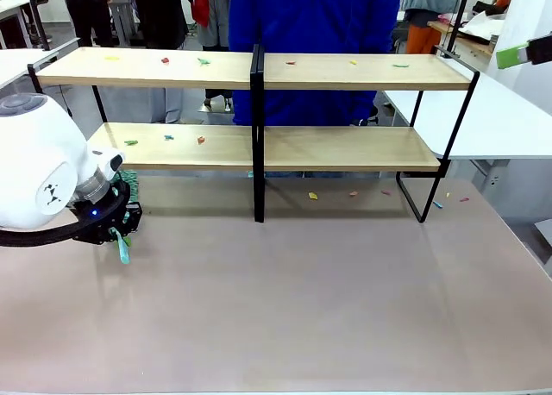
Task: Clean the shelves.
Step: Clean a randomly selected level of the Shelf with the Duster.
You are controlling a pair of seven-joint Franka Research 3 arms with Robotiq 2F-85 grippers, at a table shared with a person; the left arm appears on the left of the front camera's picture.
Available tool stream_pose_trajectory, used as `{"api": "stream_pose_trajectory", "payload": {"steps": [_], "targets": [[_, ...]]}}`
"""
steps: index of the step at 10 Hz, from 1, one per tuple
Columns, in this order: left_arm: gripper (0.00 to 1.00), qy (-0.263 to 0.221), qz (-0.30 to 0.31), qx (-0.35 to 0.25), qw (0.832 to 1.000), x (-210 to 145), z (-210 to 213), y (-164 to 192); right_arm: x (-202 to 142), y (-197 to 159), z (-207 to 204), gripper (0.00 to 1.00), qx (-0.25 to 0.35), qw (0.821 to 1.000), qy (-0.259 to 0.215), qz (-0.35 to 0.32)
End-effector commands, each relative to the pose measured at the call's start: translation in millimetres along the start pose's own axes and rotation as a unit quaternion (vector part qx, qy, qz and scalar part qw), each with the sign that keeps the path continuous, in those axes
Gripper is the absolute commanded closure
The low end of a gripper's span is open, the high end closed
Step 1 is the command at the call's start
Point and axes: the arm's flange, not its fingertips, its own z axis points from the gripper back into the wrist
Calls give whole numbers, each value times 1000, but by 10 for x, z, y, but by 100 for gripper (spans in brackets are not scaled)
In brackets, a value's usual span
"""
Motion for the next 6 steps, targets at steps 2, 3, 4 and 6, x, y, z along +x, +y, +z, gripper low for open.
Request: {"api": "stream_pose_trajectory", "payload": {"steps": [2, 3, 4, 6], "targets": [[87, 5, 45, 22, 999, -305, 190, 152, -8, 1, -4, 0, 3, 1000, -1, 3], [87, 20, 67, 27, 997, -314, 188, 142, -8, 1, -4, 0, 3, 1000, -1, 3], [87, 12, 79, 26, 996, -333, 198, 137, -8, 1, -4, 0, 3, 1000, -1, 3], [87, -18, 79, -16, 997, -323, 216, 142, -8, 1, -4, 0, 3, 1000, -1, 3]]}}
